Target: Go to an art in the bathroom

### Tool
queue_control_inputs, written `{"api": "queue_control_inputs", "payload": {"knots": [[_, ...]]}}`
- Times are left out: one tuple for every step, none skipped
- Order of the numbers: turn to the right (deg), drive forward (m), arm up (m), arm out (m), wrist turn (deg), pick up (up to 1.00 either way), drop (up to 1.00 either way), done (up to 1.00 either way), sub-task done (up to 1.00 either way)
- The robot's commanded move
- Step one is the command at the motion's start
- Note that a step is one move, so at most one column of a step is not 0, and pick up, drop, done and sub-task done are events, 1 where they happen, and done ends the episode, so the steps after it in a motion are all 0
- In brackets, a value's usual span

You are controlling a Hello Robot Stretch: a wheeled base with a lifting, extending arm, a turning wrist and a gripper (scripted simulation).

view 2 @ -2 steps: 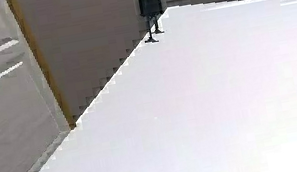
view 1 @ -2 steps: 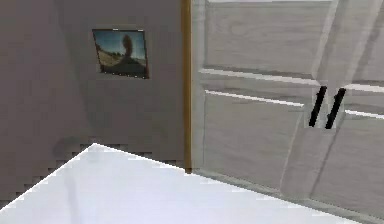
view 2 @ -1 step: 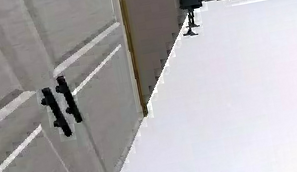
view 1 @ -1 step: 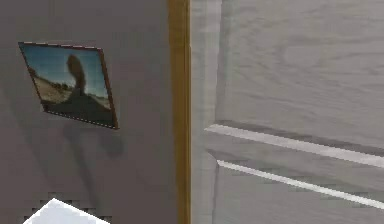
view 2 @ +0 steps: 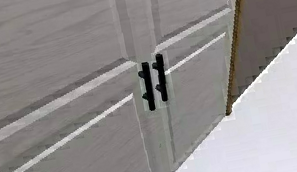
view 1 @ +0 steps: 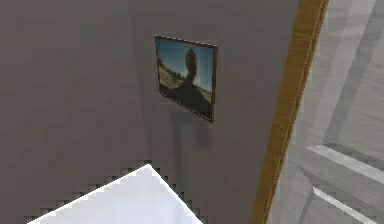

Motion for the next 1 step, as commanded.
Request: {"api": "queue_control_inputs", "payload": {"knots": [[0.0, 0.0, 0.0, 0.0, 0.0, 0.0, 0.0, 1.0, 0.0]]}}
